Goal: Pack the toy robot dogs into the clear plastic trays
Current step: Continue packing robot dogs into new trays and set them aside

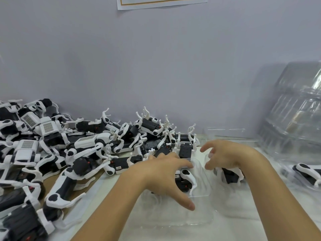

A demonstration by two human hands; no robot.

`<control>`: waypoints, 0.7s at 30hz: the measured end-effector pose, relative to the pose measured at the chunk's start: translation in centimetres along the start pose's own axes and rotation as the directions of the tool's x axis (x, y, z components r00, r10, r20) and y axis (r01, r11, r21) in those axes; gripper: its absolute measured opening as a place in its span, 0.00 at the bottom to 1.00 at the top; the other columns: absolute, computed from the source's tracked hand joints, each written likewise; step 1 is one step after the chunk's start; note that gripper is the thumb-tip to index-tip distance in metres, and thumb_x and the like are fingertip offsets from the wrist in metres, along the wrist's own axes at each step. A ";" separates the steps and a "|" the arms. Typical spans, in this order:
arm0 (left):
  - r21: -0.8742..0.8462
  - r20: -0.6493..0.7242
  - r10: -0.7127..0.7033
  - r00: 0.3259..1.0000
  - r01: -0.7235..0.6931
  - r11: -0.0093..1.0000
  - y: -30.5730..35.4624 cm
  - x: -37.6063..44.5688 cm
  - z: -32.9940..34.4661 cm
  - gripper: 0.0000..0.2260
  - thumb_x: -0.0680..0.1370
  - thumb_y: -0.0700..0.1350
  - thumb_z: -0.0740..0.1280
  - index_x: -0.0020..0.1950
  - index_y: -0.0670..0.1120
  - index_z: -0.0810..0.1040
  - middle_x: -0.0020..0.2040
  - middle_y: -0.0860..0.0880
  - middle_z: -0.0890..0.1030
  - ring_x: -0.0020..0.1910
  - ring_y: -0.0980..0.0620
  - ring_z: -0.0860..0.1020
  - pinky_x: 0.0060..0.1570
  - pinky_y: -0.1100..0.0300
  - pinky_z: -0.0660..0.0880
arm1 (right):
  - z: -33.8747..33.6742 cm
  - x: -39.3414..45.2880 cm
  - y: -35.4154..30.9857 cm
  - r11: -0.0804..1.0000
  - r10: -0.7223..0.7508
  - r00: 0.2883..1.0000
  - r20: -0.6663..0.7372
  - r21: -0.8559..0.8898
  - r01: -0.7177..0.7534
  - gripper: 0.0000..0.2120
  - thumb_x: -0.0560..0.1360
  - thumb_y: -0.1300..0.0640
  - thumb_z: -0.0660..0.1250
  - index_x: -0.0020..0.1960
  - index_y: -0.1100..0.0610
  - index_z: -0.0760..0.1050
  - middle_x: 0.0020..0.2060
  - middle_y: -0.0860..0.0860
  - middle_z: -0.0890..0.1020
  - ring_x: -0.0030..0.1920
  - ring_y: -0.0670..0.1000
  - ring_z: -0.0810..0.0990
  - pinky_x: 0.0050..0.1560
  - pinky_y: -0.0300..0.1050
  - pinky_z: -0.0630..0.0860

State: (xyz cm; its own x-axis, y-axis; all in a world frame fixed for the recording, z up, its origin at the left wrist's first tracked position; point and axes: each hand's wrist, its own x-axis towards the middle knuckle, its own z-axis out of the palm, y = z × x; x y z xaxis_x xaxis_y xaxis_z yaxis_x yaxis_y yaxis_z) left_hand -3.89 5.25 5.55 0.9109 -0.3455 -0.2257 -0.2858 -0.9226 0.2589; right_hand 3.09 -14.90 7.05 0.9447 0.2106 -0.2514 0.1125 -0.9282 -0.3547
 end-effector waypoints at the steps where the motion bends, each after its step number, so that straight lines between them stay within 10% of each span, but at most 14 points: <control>1: 0.007 0.001 0.003 1.000 -0.003 1.000 0.2 0.1 0.2 0.43 0.60 0.72 0.74 0.71 0.70 0.59 0.69 0.65 0.62 0.66 0.54 0.60 0.68 0.48 0.64 | -0.2 -0.1 0.0 1.000 0.008 1.000 0.016 -0.025 -0.008 0.28 0.72 0.52 0.73 0.69 0.43 0.69 0.53 0.42 0.74 0.58 0.50 0.77 0.58 0.45 0.73; 13: -0.019 0.000 0.022 1.000 -0.022 1.000 0.4 0.0 0.0 0.50 0.60 0.72 0.75 0.76 0.67 0.53 0.76 0.66 0.55 0.77 0.52 0.55 0.75 0.44 0.58 | -1.2 -0.9 0.6 0.993 -0.034 0.999 0.028 -0.110 0.037 0.22 0.77 0.45 0.64 0.70 0.39 0.68 0.66 0.42 0.75 0.64 0.49 0.75 0.67 0.47 0.69; 21: 0.024 0.031 -0.040 0.999 0.039 0.999 -1.2 -0.6 -1.2 0.53 0.56 0.67 0.79 0.73 0.69 0.51 0.75 0.63 0.62 0.74 0.55 0.62 0.70 0.50 0.66 | -1.3 -1.1 -0.6 0.986 -0.162 0.979 -0.122 0.020 0.166 0.19 0.80 0.48 0.63 0.70 0.43 0.69 0.63 0.46 0.78 0.62 0.49 0.75 0.56 0.41 0.67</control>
State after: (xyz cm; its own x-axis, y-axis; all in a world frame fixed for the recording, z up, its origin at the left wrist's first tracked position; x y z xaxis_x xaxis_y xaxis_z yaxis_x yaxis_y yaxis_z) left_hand -3.71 6.74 6.45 0.9120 -0.3137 -0.2644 -0.2573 -0.9393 0.2272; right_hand 2.40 -14.96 8.65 0.9443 0.3194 -0.0792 0.2613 -0.8742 -0.4092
